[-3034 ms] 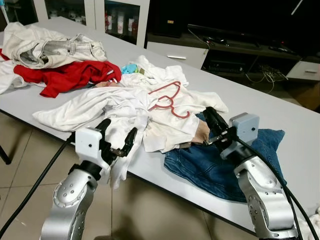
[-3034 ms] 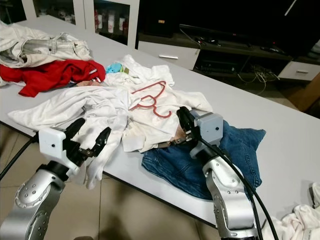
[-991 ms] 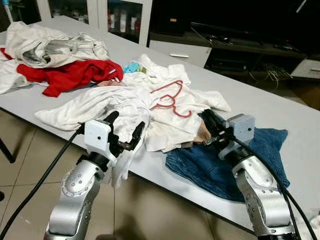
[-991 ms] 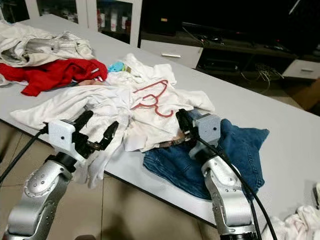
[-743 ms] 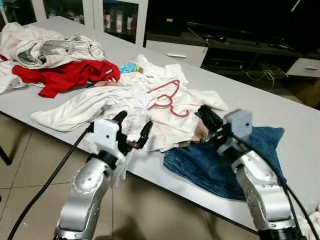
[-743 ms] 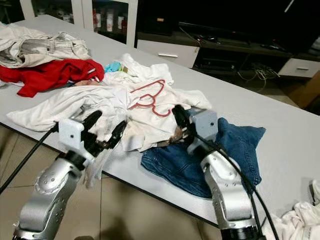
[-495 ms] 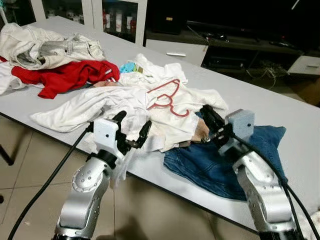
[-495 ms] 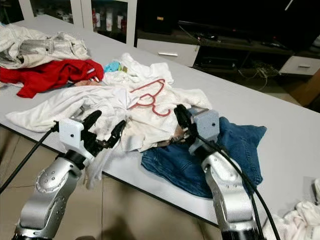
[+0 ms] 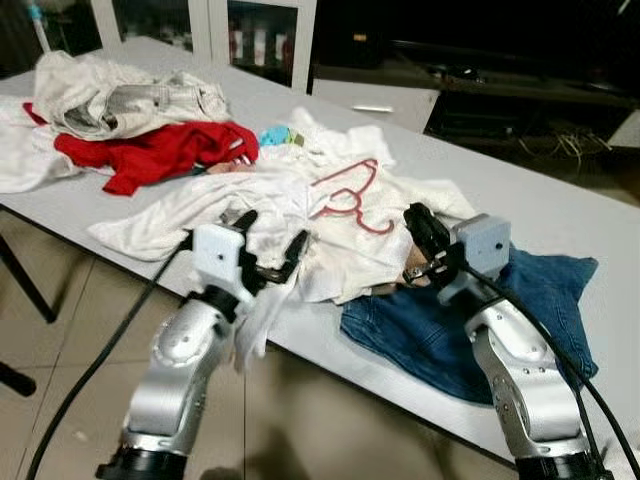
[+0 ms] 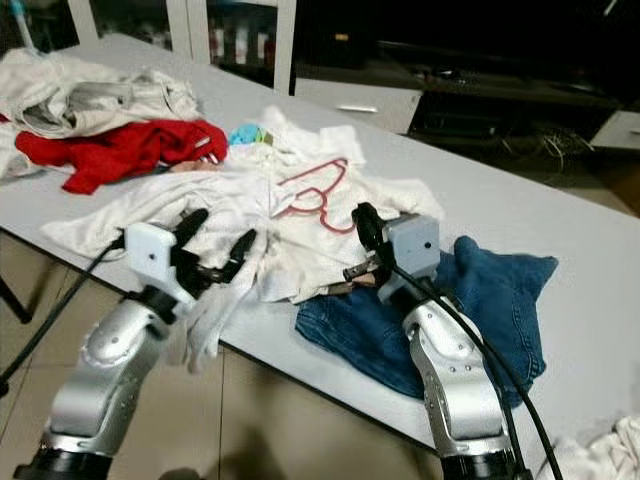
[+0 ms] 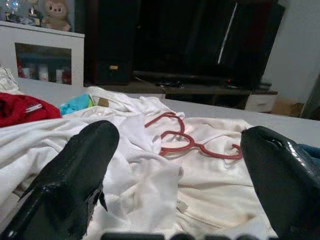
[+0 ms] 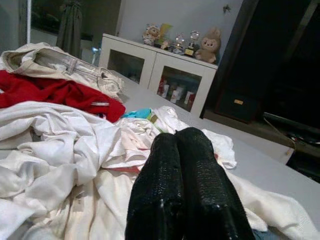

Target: Hang hanger

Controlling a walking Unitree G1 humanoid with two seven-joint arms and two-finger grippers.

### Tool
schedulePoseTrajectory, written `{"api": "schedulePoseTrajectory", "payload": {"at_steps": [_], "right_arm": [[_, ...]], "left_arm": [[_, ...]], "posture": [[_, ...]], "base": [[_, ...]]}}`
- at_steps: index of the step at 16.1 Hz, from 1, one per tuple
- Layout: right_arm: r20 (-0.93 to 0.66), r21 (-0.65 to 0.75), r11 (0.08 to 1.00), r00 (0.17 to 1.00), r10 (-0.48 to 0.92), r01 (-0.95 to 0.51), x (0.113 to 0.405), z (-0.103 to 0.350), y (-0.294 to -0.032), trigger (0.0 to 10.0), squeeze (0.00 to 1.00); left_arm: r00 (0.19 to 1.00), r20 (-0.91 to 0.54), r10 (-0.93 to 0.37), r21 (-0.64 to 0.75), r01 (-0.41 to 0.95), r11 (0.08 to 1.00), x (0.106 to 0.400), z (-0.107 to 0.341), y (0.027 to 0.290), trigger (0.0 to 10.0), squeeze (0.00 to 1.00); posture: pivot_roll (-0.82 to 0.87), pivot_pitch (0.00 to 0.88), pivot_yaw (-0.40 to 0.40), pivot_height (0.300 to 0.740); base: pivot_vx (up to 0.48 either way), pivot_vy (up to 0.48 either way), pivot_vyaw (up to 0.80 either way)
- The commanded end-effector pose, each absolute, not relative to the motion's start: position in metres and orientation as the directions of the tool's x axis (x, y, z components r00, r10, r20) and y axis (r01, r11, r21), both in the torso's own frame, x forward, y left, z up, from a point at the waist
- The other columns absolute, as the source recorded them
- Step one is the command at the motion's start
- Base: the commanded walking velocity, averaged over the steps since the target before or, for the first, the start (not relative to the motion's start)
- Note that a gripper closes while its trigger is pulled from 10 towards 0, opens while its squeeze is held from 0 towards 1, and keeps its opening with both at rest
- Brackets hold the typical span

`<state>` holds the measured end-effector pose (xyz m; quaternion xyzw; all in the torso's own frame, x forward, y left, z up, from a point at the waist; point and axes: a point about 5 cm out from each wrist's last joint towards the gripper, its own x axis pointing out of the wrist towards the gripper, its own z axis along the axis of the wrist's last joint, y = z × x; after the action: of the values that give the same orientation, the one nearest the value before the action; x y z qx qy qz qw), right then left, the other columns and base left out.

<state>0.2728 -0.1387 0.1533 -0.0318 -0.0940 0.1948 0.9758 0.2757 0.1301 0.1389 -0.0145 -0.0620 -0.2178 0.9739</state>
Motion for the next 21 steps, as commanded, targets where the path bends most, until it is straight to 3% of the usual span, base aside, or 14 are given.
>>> {"api": "schedulePoseTrajectory", "payload": {"at_steps": [1, 11, 21], "right_arm": [[0.158, -0.090, 0.933, 0.920, 0.358, -0.348, 0.2755, 0.1520, -0.1468, 10.0, 0.00], [0.146, -0.130, 0.926, 0.917, 0.371, -0.354, 0.2816, 0.1529, -0.1440, 10.0, 0.00], [0.155, -0.065, 0.931, 0.918, 0.364, -0.359, 0.2845, 0.1541, -0.1452, 10.0, 0.00]], "left_arm": [[0.880, 0.138, -0.454, 0.000, 0.458, 0.889, 0.2765, 0.1399, 0.1222, 10.0, 0.00], [0.877, 0.143, -0.458, 0.000, 0.463, 0.886, 0.2771, 0.1399, 0.1207, 10.0, 0.00], [0.873, 0.144, -0.465, 0.004, 0.470, 0.883, 0.2789, 0.1405, 0.1197, 10.0, 0.00]], "posture": [[0.07, 0.000, -0.114, 0.740], [0.07, 0.000, -0.115, 0.740], [0.07, 0.000, -0.111, 0.740]], "base": [[0.000, 0.000, 0.00], [0.000, 0.000, 0.11], [0.000, 0.000, 0.06]]}}
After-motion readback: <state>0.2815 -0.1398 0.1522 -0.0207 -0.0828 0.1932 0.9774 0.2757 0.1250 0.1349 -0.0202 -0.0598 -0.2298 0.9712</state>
